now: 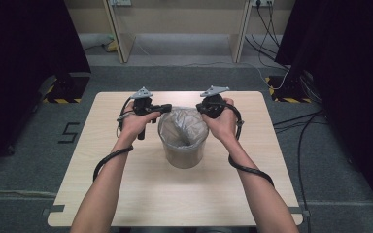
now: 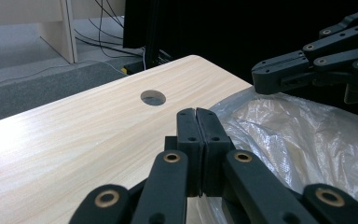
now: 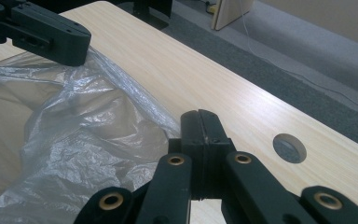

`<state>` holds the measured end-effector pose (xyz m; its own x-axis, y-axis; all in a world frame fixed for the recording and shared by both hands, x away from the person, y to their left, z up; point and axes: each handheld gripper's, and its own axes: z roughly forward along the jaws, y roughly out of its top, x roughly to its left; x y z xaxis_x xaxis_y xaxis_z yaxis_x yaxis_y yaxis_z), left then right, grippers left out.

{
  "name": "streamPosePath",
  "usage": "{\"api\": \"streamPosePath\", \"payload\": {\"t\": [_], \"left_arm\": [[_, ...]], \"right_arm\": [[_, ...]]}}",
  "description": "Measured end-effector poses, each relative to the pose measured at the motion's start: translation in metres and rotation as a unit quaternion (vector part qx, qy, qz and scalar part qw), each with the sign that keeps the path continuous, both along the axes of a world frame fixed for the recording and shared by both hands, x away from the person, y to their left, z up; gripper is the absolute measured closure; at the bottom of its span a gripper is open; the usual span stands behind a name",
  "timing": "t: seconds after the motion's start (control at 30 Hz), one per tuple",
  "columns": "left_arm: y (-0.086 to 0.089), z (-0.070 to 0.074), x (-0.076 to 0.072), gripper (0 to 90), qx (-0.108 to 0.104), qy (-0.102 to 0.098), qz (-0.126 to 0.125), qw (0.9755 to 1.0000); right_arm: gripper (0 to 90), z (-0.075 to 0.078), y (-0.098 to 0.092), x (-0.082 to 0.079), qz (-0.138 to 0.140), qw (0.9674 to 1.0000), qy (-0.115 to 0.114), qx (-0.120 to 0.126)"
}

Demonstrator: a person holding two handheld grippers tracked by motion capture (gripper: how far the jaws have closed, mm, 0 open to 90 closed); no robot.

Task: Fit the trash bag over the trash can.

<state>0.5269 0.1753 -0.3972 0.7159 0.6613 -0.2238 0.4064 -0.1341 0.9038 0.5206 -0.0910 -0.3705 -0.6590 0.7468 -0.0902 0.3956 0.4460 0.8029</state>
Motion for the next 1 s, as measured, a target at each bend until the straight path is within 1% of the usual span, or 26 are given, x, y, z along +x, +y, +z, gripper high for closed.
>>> {"api": "streamPosePath", "payload": {"t": [0.07,0.1,0.13,0.2,0.33,0.5,0.6,0.63,0.67,0.7,0.73,0.83,0.9,1.0], "left_arm": [[0.0,0.0,0.0,88.2,-0.007,0.008,0.005,0.9999],[0.0,0.0,0.0,88.2,-0.007,0.008,0.005,0.9999],[0.0,-0.001,0.0,88.4,-0.014,0.017,0.01,0.9997],[0.0,-0.001,0.0,88.4,-0.021,0.024,0.015,0.9994],[0.0,-0.001,0.0,88.0,-0.022,0.028,0.02,0.9992],[-0.001,-0.001,0.0,87.4,-0.02,0.023,0.019,0.9993],[-0.001,-0.001,0.0,84.5,-0.017,0.019,0.018,0.9995],[-0.001,0.0,0.0,82.2,-0.018,0.019,0.017,0.9995],[-0.001,0.0,0.0,78.1,-0.018,0.019,0.017,0.9995],[-0.001,0.0,0.0,78.1,-0.019,0.018,0.015,0.9995],[-0.002,0.0,0.0,72.4,-0.024,0.015,0.015,0.9995],[-0.001,-0.001,0.0,70.0,-0.025,0.013,0.018,0.9995],[-0.001,-0.002,0.0,69.3,-0.026,0.013,0.019,0.9994],[-0.001,-0.001,0.0,68.6,-0.026,0.012,0.02,0.9994]], "right_arm": [[90.0,0.0,0.0,0.001,-0.003,1.0,0.002,0.0],[90.0,0.0,0.0,0.001,-0.003,1.0,0.002,0.0],[90.0,0.0,0.001,0.001,-0.003,1.0,0.004,0.0],[90.0,0.0,0.0,0.002,-0.004,1.0,0.005,0.0],[90.0,0.0,0.0,0.002,-0.006,1.0,0.007,-0.002],[90.0,0.0,0.0,0.002,-0.006,1.0,0.007,-0.003],[90.0,0.0,0.001,0.002,-0.007,0.9999,0.006,-0.005],[88.9,0.001,0.001,0.002,-0.007,0.9999,0.006,-0.005],[86.4,0.002,0.001,0.001,-0.009,0.9999,0.005,-0.003],[86.4,0.002,0.001,0.001,-0.009,0.9999,0.005,-0.003],[81.9,0.004,0.0,0.002,-0.01,0.9999,0.002,-0.003],[78.0,0.006,0.001,0.003,-0.011,0.9999,-0.003,-0.002],[77.3,0.007,0.001,0.003,-0.01,0.9999,-0.004,-0.002],[74.7,0.011,0.005,0.003,-0.002,0.9999,-0.009,0.004]]}}
